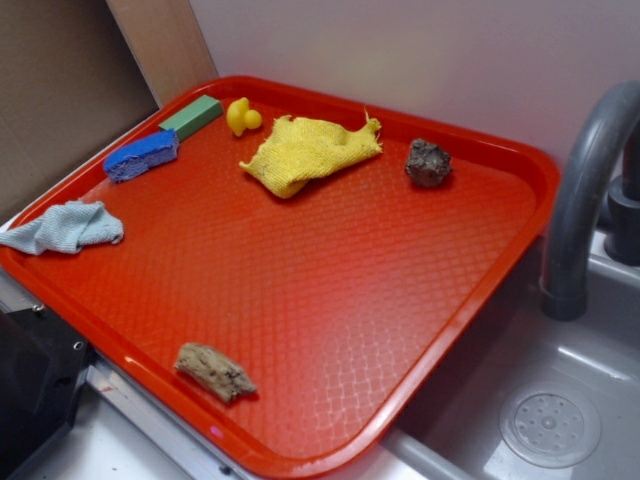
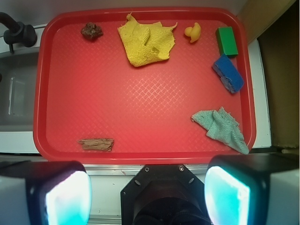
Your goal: Grab the blue cloth.
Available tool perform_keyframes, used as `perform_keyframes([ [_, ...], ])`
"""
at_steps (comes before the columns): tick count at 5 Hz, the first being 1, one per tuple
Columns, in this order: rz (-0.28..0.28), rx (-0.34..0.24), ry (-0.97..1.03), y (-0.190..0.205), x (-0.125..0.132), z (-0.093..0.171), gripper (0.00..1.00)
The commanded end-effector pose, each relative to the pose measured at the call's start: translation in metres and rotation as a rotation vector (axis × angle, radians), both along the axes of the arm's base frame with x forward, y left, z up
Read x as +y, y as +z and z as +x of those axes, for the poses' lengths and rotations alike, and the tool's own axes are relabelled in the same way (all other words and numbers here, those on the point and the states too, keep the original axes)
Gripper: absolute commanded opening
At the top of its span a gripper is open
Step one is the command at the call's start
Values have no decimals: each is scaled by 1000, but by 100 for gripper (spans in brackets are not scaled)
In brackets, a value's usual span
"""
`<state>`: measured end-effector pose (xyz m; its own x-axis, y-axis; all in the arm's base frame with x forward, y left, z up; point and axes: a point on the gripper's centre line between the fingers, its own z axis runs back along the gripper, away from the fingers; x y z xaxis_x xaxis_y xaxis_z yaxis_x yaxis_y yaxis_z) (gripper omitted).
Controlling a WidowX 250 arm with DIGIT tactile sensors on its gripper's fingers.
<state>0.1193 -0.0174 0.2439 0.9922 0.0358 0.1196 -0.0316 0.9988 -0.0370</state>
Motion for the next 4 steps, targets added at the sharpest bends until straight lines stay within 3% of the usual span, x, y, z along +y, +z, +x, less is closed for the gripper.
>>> perform_keyframes([
  [1,0,0,0,0,0,0,100],
  [2,83,95,-71,-50,46,25,100],
  [3,97,160,-156,-100,77,27,100],
  [4,183,225,-220,-132,109,22,100],
])
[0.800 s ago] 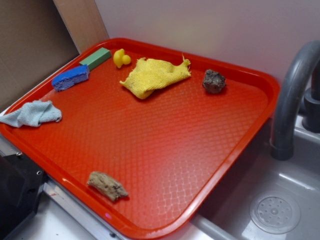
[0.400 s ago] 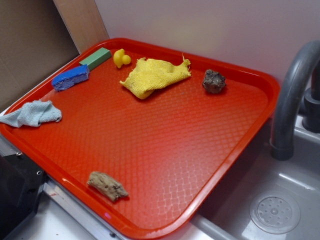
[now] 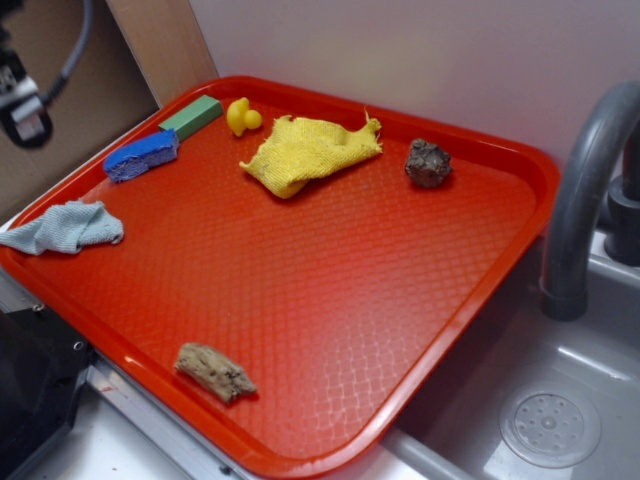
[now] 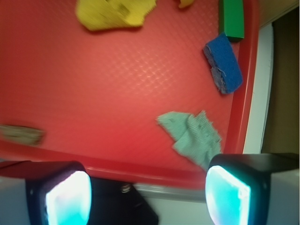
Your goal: Grab the blue cloth.
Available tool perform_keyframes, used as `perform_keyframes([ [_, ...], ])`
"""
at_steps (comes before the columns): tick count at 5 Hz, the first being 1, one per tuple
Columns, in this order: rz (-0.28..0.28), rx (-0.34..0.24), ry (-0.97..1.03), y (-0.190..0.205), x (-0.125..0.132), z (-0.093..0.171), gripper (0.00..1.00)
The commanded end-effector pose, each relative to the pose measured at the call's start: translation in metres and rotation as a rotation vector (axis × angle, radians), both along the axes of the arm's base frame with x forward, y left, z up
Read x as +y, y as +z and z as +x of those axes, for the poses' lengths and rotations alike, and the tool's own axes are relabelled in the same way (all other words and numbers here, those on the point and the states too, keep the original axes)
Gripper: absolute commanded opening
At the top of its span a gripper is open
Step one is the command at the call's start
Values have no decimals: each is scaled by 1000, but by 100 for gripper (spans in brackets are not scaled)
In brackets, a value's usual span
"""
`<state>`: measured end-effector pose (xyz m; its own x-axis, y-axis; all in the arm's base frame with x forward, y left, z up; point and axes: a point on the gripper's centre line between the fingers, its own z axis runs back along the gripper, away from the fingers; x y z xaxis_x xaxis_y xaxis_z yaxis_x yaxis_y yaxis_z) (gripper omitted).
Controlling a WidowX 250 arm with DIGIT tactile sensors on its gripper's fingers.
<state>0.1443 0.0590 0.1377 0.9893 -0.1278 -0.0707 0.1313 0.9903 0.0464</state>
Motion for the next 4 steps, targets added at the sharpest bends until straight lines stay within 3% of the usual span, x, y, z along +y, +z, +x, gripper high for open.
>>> perform_keyframes([
  [1,199,38,-149,-54,47,-10,100],
  [2,246,-69,-210,-69,60,-7,100],
  [3,307,-21,-243,-106,66,1,100],
  [4,248,88,-244,-120,68,2,100],
])
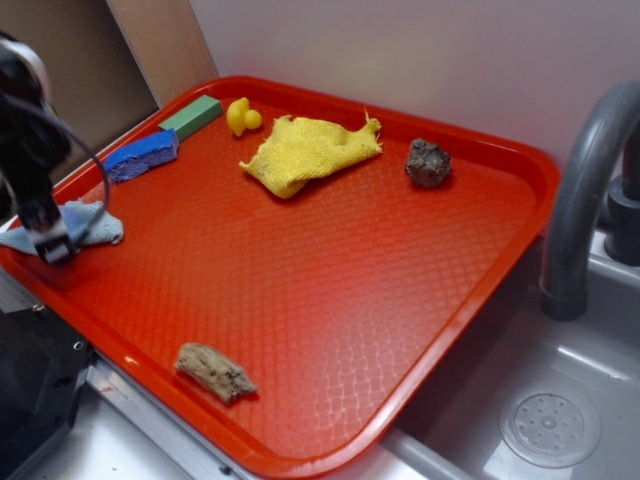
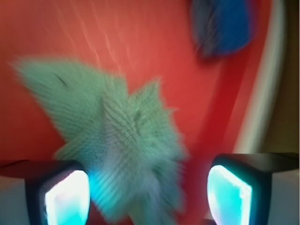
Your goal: Grab the blue cloth.
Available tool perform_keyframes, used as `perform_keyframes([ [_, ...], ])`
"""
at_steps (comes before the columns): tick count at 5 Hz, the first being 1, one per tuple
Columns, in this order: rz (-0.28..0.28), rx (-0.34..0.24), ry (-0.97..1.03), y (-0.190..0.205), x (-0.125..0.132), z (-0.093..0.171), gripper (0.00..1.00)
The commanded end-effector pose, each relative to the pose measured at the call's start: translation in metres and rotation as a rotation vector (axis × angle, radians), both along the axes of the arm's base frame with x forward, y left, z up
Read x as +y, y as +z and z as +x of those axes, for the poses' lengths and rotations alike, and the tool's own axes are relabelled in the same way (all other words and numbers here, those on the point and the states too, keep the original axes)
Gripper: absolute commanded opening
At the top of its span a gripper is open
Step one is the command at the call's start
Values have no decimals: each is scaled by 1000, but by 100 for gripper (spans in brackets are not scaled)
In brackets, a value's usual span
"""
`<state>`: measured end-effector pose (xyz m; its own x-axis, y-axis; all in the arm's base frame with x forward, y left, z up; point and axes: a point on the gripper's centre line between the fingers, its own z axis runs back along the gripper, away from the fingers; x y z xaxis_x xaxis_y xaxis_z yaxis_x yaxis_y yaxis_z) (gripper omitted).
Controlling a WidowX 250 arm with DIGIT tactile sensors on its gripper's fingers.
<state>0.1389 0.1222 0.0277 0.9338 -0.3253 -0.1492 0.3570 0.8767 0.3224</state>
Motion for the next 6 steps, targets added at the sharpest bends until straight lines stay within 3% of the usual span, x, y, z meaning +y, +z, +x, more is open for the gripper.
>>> perform_keyframes([
  [1,8,52,30,-10,6,5,0],
  [3,-56,55,16,-2,8,8,0],
  [6,-86,38,25,6,3,10,0],
])
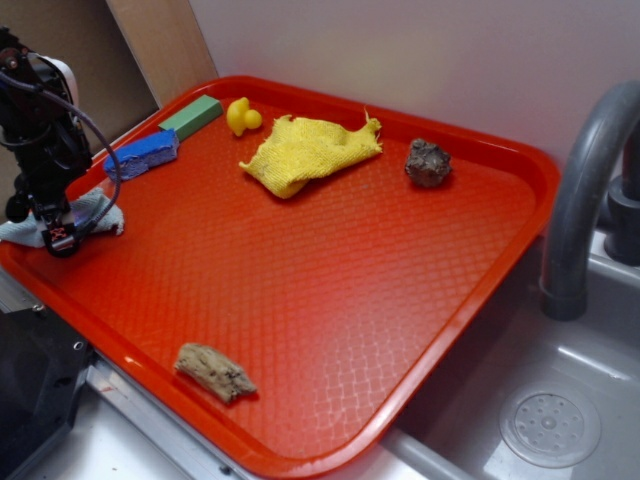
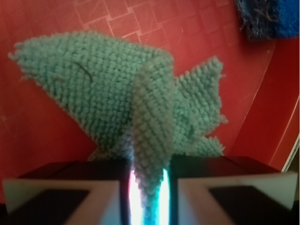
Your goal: Grab the blue cloth.
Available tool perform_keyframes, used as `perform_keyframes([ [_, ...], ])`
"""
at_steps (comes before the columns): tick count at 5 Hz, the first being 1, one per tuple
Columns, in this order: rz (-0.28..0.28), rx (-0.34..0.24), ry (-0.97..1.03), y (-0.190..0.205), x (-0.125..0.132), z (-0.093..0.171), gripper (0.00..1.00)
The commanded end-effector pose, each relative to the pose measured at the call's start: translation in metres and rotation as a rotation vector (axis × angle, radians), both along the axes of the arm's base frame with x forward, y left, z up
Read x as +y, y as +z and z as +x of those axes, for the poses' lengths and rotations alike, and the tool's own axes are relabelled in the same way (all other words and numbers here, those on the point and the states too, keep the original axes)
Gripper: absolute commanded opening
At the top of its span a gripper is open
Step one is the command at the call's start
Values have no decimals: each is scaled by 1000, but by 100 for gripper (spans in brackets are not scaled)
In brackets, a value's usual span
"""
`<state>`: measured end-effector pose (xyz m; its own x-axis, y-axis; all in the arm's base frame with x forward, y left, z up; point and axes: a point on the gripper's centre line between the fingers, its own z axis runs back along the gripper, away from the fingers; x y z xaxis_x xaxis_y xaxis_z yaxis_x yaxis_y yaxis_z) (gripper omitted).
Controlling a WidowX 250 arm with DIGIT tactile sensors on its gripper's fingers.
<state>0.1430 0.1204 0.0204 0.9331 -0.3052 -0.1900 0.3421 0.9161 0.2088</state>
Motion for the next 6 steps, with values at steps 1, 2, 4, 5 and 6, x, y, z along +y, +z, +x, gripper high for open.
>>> perform_keyframes([
  [1,-2,-52,2,18,4,5,0],
  [2,-4,-157,96,54,-15,9,0],
  [4,-218,-411,470,161,-98,47,0],
  [5,-294,-414,549,214,-115,56,0],
  [6,-311,-388,562,241,-110,57,0],
])
